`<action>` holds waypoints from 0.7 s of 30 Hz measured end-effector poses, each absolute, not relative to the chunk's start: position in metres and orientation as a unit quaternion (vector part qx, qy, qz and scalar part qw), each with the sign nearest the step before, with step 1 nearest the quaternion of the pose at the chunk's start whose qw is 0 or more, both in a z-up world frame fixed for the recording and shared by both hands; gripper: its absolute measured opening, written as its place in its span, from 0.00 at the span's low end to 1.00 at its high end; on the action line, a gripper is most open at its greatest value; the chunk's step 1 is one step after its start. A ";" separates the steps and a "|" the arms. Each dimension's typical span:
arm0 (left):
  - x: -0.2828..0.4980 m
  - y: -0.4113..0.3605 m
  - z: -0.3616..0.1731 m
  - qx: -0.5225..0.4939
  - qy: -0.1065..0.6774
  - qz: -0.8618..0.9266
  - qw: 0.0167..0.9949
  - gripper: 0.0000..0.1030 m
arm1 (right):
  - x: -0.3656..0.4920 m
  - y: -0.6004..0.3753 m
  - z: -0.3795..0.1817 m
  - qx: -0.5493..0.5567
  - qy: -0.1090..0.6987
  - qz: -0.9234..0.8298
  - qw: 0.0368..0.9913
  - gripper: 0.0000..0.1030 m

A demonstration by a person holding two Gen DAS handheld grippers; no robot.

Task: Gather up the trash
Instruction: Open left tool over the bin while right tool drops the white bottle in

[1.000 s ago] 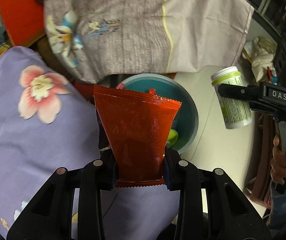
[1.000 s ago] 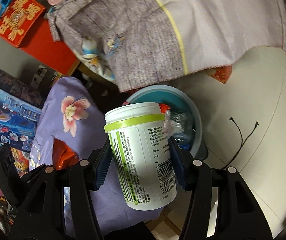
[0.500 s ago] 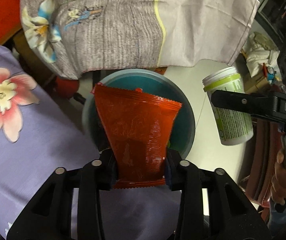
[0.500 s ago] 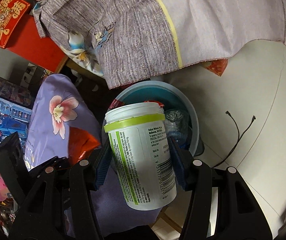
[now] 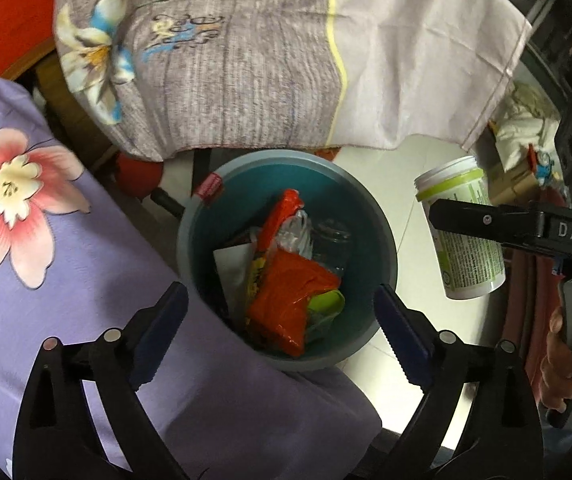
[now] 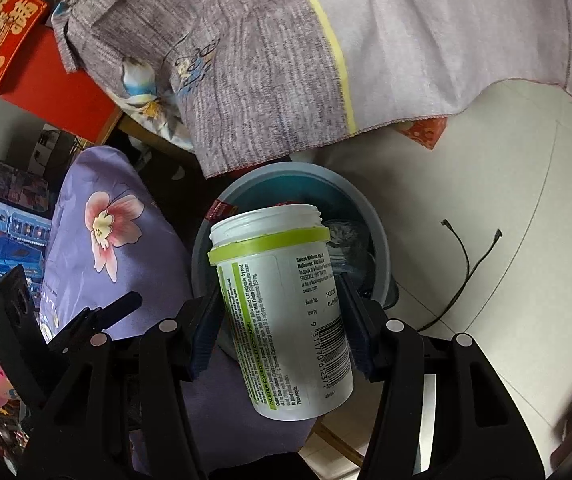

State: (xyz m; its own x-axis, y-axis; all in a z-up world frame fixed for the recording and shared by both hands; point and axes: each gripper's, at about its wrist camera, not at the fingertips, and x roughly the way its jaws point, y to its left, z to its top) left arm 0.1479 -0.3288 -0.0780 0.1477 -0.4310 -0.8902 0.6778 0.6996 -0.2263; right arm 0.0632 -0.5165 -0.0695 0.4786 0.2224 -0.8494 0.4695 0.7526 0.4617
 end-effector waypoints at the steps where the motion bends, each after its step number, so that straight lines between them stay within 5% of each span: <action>1: 0.149 -0.326 -0.077 0.112 0.539 -0.368 0.750 0.93 | 0.066 -0.515 -0.069 0.341 0.505 -0.076 0.789 0.51; 21: 0.156 -0.286 -0.062 0.112 0.522 -0.320 0.782 0.96 | 0.108 -0.482 -0.070 0.303 0.525 -0.048 0.794 0.52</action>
